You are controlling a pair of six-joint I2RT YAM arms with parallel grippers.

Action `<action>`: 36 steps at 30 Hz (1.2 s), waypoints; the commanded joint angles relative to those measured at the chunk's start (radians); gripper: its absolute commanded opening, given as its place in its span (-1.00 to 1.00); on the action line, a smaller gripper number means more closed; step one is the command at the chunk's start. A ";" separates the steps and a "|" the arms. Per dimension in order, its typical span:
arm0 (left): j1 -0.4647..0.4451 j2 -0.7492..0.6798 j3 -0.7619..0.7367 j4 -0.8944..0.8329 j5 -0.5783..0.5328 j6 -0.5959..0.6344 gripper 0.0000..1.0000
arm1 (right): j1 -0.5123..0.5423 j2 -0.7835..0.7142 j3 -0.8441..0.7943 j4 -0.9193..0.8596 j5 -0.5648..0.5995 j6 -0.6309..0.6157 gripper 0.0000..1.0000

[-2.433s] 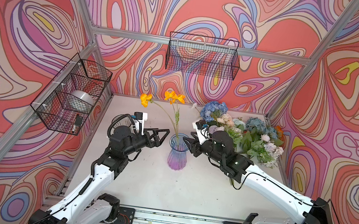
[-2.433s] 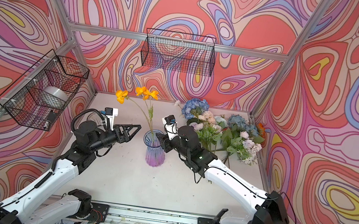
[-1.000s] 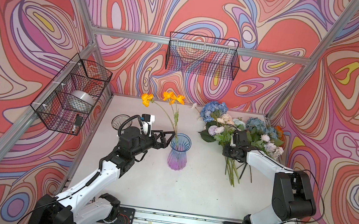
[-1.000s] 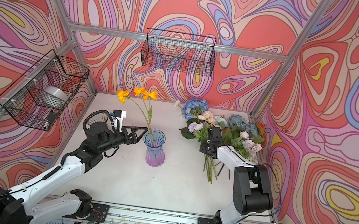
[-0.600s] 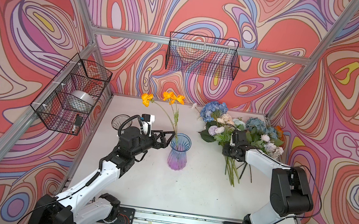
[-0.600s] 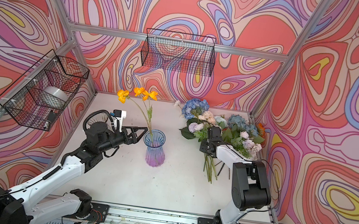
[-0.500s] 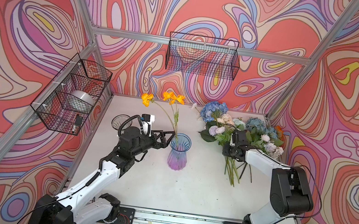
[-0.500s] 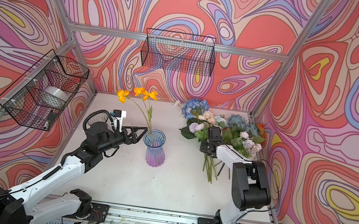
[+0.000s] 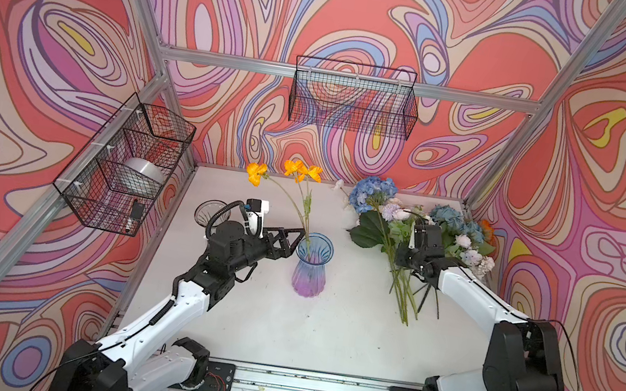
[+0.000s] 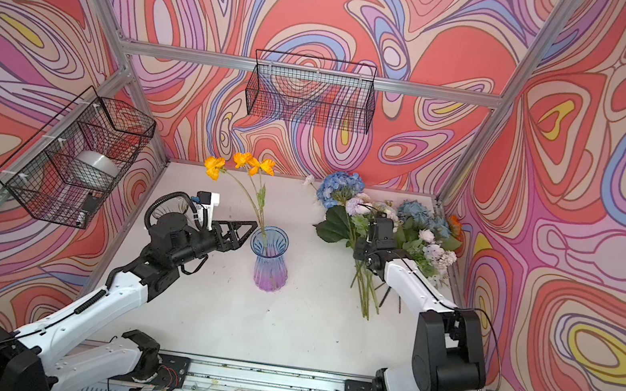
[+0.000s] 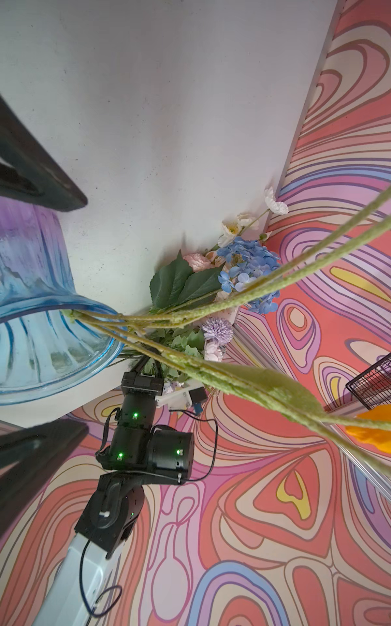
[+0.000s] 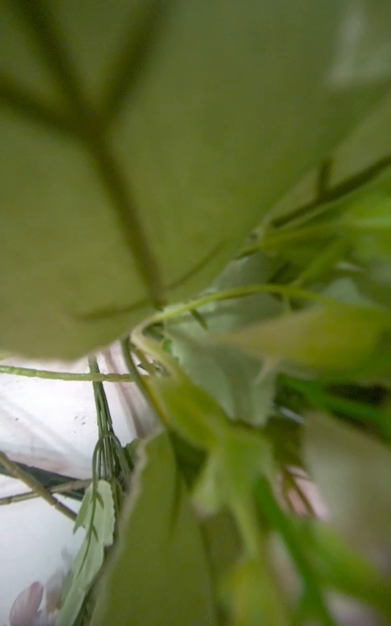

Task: Arrange the flowers into the vase
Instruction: 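Lower right gripper into the flower bunch and close on pink rose stems, then lift the pink and purple flower bunch upright with the right gripper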

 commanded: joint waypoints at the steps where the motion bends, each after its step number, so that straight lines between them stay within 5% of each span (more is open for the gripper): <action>1: -0.005 -0.018 -0.008 0.049 -0.003 -0.015 0.98 | -0.007 -0.059 -0.017 0.013 0.033 -0.018 -1.00; 8: -0.006 -0.022 -0.016 0.056 -0.004 -0.023 0.98 | -0.007 -0.156 -0.016 0.023 -0.016 -0.033 -1.00; 30: -0.006 -0.012 -0.054 0.137 -0.049 -0.106 0.97 | 0.001 -0.465 0.016 0.199 -0.520 0.000 -1.00; 36: -0.006 0.005 -0.059 0.161 -0.046 -0.123 0.97 | 0.075 -0.490 0.028 0.310 -0.604 0.004 -1.00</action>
